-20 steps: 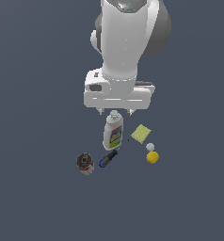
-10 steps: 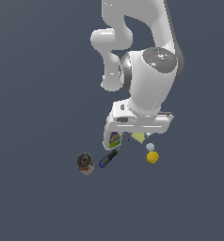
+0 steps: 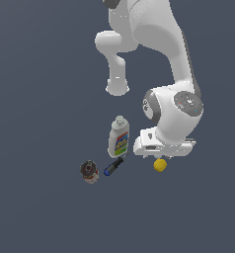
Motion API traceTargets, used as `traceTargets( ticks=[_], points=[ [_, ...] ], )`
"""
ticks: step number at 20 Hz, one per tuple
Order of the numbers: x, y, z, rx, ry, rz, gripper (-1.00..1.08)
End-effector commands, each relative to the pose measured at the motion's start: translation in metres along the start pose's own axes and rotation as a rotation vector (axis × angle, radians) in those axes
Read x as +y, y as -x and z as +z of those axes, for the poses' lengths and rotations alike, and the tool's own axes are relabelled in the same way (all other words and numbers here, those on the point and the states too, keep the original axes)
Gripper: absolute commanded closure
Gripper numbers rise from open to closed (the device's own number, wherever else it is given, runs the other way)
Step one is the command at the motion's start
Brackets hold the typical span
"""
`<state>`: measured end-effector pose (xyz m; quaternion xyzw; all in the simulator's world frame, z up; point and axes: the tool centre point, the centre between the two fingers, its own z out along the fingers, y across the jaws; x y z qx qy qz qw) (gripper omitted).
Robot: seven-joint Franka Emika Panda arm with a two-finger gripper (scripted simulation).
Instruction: Pick up a designated object from a clutter of objects.
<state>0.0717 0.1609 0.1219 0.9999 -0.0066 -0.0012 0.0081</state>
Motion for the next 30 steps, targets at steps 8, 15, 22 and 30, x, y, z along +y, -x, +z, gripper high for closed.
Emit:
traceTargets(
  ticks=[8,15,22,30],
  points=[
    [-0.035,0.0,0.04,0.002,-0.015,0.005,-0.92],
    [-0.037,0.001,0.045,0.001,-0.015,0.004,-0.92],
    [-0.038,0.002,0.078,0.001,-0.016,0.004,-0.92],
    [-0.038,0.001,0.093,0.002,-0.016,0.005,1.08]
  ],
)
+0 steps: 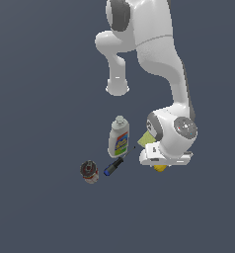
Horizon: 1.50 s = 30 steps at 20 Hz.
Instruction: Pick up a designated object from a clutter of objects.
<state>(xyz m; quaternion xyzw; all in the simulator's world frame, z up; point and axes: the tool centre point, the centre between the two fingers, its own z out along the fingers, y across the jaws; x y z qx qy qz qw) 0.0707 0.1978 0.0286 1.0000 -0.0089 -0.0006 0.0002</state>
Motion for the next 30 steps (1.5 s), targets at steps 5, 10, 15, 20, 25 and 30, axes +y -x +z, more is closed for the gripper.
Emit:
traceTargets(
  ticks=[5,10,15,20,25,30],
  points=[
    [0.0,-0.001,0.0,0.001,0.0,0.0,1.08],
    [0.0,-0.001,0.0,0.001,0.0,0.0,1.08],
    [0.003,-0.002,-0.008,0.001,-0.001,0.0,1.08],
    [0.013,-0.006,-0.032,0.001,-0.001,0.0,1.08],
    [0.029,-0.012,-0.073,0.001,-0.001,0.0,1.08],
    [0.05,-0.021,-0.127,0.001,-0.001,-0.001,1.08]
  ],
)
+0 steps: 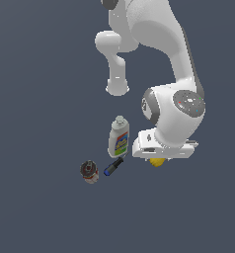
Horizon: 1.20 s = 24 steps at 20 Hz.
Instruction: Pick up a designated object from a clutter of objects.
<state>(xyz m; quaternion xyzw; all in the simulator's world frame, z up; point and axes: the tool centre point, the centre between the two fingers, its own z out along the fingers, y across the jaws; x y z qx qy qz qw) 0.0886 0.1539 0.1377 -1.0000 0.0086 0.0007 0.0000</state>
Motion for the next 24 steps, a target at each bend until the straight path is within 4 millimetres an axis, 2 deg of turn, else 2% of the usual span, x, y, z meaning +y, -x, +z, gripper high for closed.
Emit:
traceTargets(
  ticks=[1,14,19,24],
  points=[
    [0.011,-0.005,-0.029,0.001,-0.001,0.0,1.08],
    [0.065,-0.031,-0.169,0.001,-0.001,0.0,1.08],
    [0.079,-0.04,-0.203,0.001,-0.001,0.0,1.08],
    [0.087,-0.045,-0.224,0.001,0.0,0.001,1.08]
  ],
)
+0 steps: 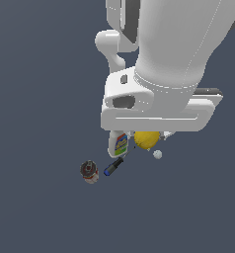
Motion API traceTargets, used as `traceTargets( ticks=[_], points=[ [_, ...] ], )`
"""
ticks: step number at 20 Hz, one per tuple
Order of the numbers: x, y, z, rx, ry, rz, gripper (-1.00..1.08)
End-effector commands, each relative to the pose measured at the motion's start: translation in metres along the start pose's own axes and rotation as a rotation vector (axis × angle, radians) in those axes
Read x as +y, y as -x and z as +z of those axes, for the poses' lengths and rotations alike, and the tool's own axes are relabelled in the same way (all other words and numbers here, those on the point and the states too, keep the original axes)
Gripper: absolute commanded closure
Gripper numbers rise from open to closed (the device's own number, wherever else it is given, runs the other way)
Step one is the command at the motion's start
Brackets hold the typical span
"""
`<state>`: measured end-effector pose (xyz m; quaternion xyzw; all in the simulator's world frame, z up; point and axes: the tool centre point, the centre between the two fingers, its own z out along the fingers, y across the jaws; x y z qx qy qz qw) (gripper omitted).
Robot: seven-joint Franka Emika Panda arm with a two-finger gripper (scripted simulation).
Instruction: Pick up a designated object from a clutter of objects.
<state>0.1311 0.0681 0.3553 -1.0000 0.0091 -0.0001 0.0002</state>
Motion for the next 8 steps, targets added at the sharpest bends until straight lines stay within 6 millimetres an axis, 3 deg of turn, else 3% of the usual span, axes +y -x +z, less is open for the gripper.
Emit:
traceTargets(
  ticks=[1,8],
  points=[
    [0.003,-0.0022,-0.0087,0.0,0.0,-0.001,1.08],
    [0.0059,-0.0049,-0.0164,0.0,0.0,-0.001,1.08]
  ],
)
